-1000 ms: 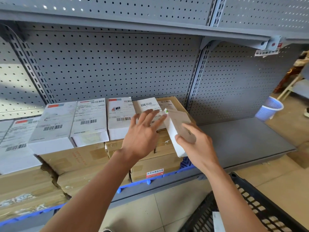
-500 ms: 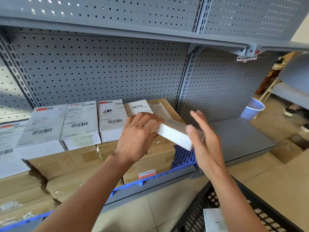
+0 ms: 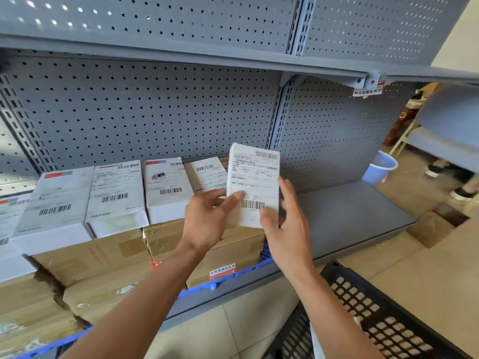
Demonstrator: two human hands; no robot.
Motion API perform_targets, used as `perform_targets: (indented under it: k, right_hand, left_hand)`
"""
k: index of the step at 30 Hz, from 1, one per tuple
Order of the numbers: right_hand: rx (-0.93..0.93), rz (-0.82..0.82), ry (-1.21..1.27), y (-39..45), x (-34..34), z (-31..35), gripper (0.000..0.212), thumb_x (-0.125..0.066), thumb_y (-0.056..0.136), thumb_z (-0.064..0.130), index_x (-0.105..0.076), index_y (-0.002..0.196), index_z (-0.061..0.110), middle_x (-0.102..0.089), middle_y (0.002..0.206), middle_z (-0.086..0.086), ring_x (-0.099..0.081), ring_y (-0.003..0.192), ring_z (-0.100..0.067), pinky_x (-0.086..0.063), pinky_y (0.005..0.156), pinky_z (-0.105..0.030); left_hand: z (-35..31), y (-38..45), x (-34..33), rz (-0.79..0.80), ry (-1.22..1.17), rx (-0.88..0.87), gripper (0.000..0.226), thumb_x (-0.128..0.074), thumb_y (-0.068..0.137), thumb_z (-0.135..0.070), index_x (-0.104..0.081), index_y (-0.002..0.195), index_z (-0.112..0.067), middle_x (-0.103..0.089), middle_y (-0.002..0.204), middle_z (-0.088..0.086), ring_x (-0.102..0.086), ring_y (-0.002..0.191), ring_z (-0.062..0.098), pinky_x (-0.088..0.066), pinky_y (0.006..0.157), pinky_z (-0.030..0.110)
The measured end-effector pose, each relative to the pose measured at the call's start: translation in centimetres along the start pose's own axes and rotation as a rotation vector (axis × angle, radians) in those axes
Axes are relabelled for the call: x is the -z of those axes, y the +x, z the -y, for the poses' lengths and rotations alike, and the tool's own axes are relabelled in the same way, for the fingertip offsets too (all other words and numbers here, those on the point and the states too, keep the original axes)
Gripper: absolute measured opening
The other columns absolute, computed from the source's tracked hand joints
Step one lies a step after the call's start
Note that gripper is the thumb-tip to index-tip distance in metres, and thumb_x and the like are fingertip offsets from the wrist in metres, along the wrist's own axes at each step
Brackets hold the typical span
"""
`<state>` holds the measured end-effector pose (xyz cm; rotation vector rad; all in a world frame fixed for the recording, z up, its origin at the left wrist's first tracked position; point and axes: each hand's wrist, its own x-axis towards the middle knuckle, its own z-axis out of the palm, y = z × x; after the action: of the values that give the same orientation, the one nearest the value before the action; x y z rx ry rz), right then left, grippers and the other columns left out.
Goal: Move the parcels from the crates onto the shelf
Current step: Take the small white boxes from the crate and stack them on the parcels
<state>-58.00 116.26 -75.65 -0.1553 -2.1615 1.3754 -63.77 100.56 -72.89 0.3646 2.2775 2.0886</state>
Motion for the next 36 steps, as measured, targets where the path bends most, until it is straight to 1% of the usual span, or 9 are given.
perform_targets:
  k: [3,6,9,12,16,21,25,30,36]
  right_hand:
    - [0.011,0.004,-0.051,-0.2,-0.7,-0.1,0.053,-0.065,0.098,0.014,-0.051,0.146,0.029,-0.023,0.166,0.012,-0.027,0.149,0.000,-0.043,0.113,-0.036]
    - [0.066,0.020,-0.203,-0.5,-1.2,-0.4,0.043,-0.063,0.099,0.024,-0.057,0.141,0.025,-0.020,0.167,0.010,-0.024,0.151,-0.007,-0.039,0.116,-0.042]
    - [0.178,0.038,-0.349,-0.8,-2.0,-0.7,0.050,-0.062,0.096,0.042,-0.055,0.142,0.025,-0.011,0.170,0.005,-0.019,0.153,-0.016,-0.037,0.117,-0.045]
    - [0.259,0.013,-0.416,-1.1,-2.8,-0.7,0.065,-0.061,0.088,0.056,-0.055,0.141,0.020,-0.007,0.170,-0.002,-0.015,0.155,-0.024,-0.037,0.116,-0.049]
    - [0.264,-0.023,-0.440,-1.0,-3.5,-1.2,0.069,-0.066,0.082,0.058,-0.056,0.139,0.021,-0.012,0.169,-0.005,-0.018,0.154,-0.027,-0.039,0.114,-0.051]
    - [0.233,-0.058,-0.386,-0.1,-3.2,-1.7,0.064,-0.071,0.081,0.051,-0.058,0.138,0.025,-0.023,0.165,0.000,-0.030,0.145,-0.028,-0.040,0.111,-0.051]
    - [0.190,-0.106,-0.415,1.3,-2.3,-3.1,0.057,-0.078,0.082,0.037,-0.061,0.135,0.023,-0.033,0.158,0.001,-0.032,0.140,-0.028,-0.041,0.110,-0.049]
    - [0.110,-0.086,-0.438,3.3,-1.3,-5.3,0.053,-0.076,0.087,0.040,-0.063,0.135,0.021,-0.036,0.154,0.002,-0.026,0.144,-0.026,-0.040,0.113,-0.049]
    - [0.127,-0.020,-0.453,6.0,-2.0,-6.5,0.049,-0.070,0.088,0.045,-0.065,0.131,0.021,-0.042,0.146,0.006,-0.028,0.138,-0.024,-0.038,0.114,-0.050]
  left_hand:
    - [0.1,0.1,0.2,-0.040,-0.086,0.077,0.019,-0.077,0.088,-0.038,-0.078,0.100,-0.023,-0.079,0.086,-0.004,-0.063,0.060,0.008,-0.049,0.056,0.031]
    - [0.1,0.1,0.3,-0.067,-0.121,0.136,0.023,-0.079,0.086,-0.039,-0.076,0.098,-0.019,-0.079,0.084,-0.002,-0.065,0.063,0.011,-0.053,0.060,0.032]
    - [0.3,0.3,0.0,-0.088,-0.189,0.213,0.029,-0.080,0.085,-0.039,-0.073,0.098,-0.015,-0.077,0.081,0.003,-0.062,0.064,0.023,-0.052,0.061,0.037]
    - [0.5,0.4,-0.5,-0.087,-0.251,0.279,0.038,-0.082,0.083,-0.036,-0.068,0.105,-0.008,-0.075,0.076,0.001,-0.059,0.059,0.023,-0.054,0.061,0.036]
    - [0.9,0.3,-1.0,-0.077,-0.266,0.285,0.034,-0.079,0.088,-0.029,-0.066,0.109,-0.005,-0.071,0.068,0.000,-0.055,0.052,0.015,-0.050,0.051,0.027]
    - [0.9,0.6,-0.7,-0.028,-0.201,0.173,0.024,-0.070,0.096,-0.030,-0.071,0.112,-0.013,-0.076,0.082,-0.003,-0.065,0.066,0.018,-0.057,0.065,0.039]
    - [0.9,1.0,0.0,-0.143,0.145,-0.070,0.019,-0.060,0.100,-0.035,-0.072,0.111,-0.025,-0.073,0.101,-0.016,-0.067,0.093,0.004,-0.053,0.081,0.023]
    - [2.7,2.2,1.3,-0.118,0.885,-0.548,0.025,-0.058,0.094,-0.032,-0.070,0.115,-0.027,-0.067,0.118,-0.011,-0.054,0.118,0.019,-0.042,0.091,0.046]
    - [4.2,3.1,1.5,0.023,1.236,-0.468,0.047,-0.060,0.093,-0.040,-0.056,0.139,-0.031,-0.052,0.150,0.000,-0.045,0.139,0.025,-0.017,0.113,0.063]
